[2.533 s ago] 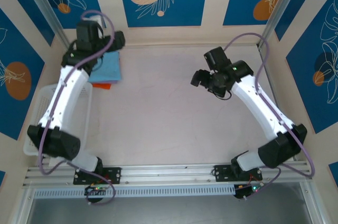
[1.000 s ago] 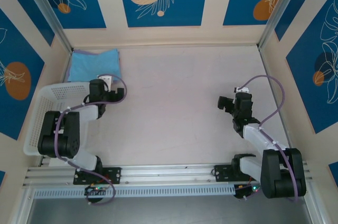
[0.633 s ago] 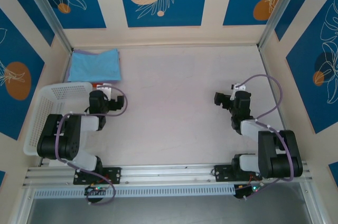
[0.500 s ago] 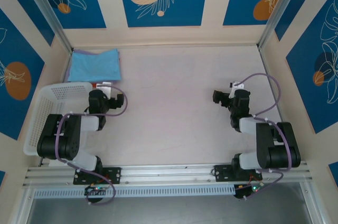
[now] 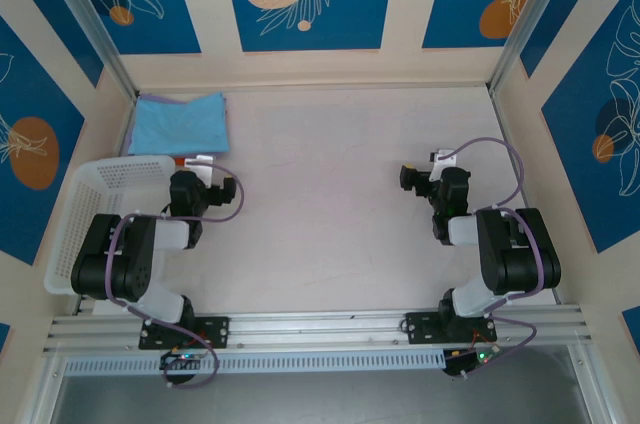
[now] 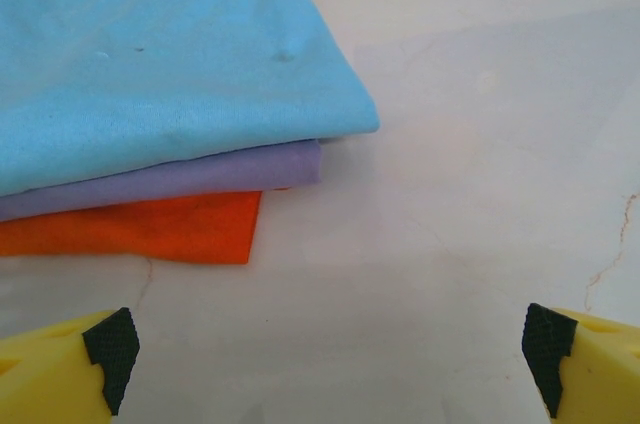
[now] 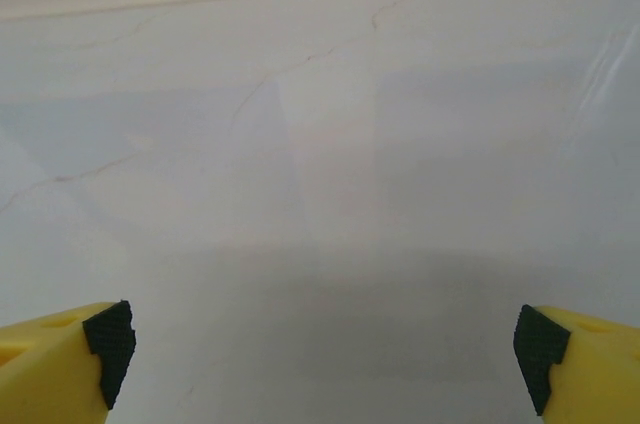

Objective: Fold and stack the t-shirts

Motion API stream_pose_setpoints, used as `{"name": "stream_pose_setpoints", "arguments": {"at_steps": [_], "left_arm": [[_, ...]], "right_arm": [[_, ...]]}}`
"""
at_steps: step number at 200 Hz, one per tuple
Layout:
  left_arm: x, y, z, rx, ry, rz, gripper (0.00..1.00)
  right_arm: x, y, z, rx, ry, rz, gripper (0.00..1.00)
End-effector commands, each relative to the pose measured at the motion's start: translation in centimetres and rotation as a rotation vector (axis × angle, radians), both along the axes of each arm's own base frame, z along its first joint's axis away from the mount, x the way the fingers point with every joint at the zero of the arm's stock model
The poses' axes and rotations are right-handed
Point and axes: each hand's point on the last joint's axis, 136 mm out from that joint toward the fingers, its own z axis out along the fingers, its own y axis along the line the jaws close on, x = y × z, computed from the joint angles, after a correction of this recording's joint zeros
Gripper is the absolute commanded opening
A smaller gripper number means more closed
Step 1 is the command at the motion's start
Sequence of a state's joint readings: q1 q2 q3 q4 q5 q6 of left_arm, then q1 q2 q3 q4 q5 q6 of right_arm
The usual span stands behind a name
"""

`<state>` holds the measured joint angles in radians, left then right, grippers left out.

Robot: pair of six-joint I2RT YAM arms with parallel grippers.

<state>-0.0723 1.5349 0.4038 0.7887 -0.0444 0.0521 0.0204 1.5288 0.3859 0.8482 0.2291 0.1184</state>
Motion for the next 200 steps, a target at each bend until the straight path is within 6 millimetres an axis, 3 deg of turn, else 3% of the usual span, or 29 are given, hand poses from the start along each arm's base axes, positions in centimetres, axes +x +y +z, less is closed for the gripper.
{"name": "stream_pose_setpoints", "arguments": {"at_steps": [1, 200], "left_arm": [[0.44, -0.04, 0.72, -0.014, -0.032, -0.010, 1.00], [0.37, -0.04, 0.81, -0.014, -0.036, -0.010, 1.00]], "right_arm": [[0.31, 0.13, 0.48, 0.005, -0.011, -0.002, 0.99], [0.26, 0.15, 0.58, 0.020, -0.014, 0.011, 0.99]]}}
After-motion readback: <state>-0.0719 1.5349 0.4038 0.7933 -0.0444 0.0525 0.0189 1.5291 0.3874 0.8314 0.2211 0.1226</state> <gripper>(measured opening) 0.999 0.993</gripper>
